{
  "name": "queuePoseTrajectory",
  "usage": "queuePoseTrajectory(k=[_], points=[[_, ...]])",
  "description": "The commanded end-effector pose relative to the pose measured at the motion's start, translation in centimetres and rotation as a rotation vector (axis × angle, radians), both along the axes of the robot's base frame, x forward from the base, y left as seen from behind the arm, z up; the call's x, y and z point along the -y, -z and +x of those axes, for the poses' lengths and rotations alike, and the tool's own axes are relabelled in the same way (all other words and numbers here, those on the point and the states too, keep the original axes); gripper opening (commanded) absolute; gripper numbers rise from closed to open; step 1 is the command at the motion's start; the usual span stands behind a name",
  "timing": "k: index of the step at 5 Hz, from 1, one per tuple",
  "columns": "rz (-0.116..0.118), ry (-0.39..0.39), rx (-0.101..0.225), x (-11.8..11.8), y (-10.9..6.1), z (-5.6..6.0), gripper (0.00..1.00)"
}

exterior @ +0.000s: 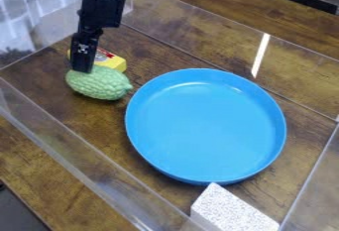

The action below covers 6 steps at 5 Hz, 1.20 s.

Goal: Put the yellow block in the blue tray

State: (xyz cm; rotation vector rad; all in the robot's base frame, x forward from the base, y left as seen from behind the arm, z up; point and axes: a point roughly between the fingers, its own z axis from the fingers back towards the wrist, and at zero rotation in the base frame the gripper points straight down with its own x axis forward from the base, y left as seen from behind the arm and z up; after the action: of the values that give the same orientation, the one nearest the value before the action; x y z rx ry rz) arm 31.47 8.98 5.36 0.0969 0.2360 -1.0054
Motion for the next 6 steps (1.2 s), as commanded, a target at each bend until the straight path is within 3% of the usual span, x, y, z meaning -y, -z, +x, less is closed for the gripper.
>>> queuePoseTrajectory(k=[1,3,5,6], points=[[0.009,0.024,0.056,-1.5,-0.3,0.9,1.0],[0.004,0.056,0.075,-2.1,1.1,1.1,1.0],[-0.012,0.08,0.093,-2.3,3.7,2.0,1.0],[-0.008,0.116,0.112,-2.1,4.6,2.7,1.0]])
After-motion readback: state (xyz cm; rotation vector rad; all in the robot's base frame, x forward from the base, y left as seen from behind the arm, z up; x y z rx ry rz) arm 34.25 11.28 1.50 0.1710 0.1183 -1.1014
